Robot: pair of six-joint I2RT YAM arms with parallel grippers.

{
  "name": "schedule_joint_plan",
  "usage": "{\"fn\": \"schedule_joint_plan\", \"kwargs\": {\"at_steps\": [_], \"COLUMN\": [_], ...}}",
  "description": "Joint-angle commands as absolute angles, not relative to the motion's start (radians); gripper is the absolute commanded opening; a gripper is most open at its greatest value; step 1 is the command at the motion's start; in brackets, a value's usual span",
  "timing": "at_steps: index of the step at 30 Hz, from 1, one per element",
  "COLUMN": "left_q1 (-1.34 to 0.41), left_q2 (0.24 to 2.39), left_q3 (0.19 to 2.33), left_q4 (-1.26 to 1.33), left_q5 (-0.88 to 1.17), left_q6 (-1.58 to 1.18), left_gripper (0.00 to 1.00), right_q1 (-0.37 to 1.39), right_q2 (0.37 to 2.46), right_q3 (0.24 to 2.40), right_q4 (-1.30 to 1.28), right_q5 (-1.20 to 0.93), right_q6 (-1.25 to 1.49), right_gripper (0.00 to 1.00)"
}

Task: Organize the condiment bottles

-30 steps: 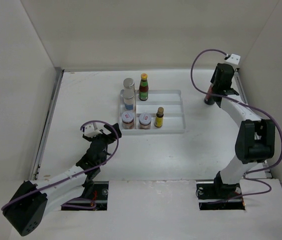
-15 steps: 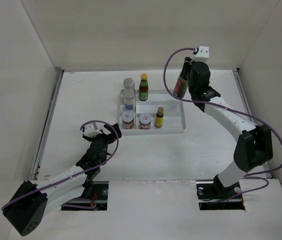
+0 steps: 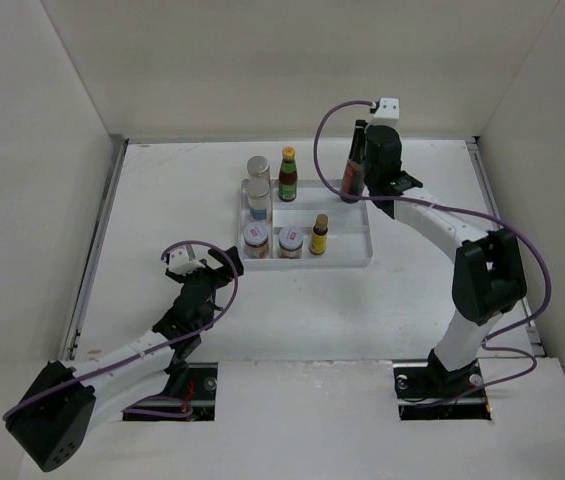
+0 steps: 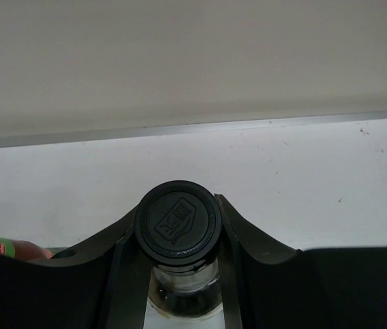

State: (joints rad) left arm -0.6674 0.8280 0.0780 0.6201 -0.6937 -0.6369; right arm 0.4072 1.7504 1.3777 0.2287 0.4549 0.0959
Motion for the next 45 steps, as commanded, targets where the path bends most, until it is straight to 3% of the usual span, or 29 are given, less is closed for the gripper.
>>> {"fn": "schedule_joint_plan", "kwargs": {"at_steps": [1, 5, 10, 18, 22, 26, 30, 38, 45], "left_q1": [-0.659, -0.659, -0.659, -0.657, -0.657, -0.657, -0.657, -0.645, -0.594], "left_q2": [0.833, 0.828, 0.831, 0.836, 0.830, 0.828, 0.807, 0.753, 0.681], "left_q3": [0.080, 0.080, 0.081, 0.083, 0.083, 0.083, 0.084, 0.104, 0.159], "left_q4": [0.675, 0.675, 0.675, 0.675, 0.675, 0.675, 0.667, 0.555, 0.413], "left_q5": [-0.692, -0.692, -0.695, -0.690, -0.695, -0.704, -0.736, -0.784, -0.655], "left_q6": [-0.646, -0.646, -0.643, -0.643, -0.643, -0.646, -0.647, -0.647, -0.684], "left_gripper": [1.00, 1.00, 1.00, 1.00, 1.00, 1.00, 1.00, 1.00, 1.00], "right_q1": [0.423, 0.424, 0.418, 0.423, 0.424, 0.439, 0.458, 0.464, 0.306], "right_q2": [1.744, 1.772, 1.819, 1.859, 1.838, 1.796, 1.698, 1.311, 1.046], "right_q3": [1.372, 1.364, 1.511, 1.456, 1.375, 1.338, 1.295, 0.969, 0.596], "right_q4": [0.409, 0.442, 0.368, 0.387, 0.440, 0.446, 0.440, 0.474, 0.457], "right_q5": [0.459, 0.457, 0.449, 0.460, 0.463, 0.460, 0.451, 0.497, 0.522], "right_q6": [0.124, 0.137, 0.135, 0.138, 0.138, 0.144, 0.156, 0.279, 0.579], "right_gripper": [0.24, 0.24, 0.24, 0.26, 0.41, 0.74, 1.00, 1.00, 1.00]}}
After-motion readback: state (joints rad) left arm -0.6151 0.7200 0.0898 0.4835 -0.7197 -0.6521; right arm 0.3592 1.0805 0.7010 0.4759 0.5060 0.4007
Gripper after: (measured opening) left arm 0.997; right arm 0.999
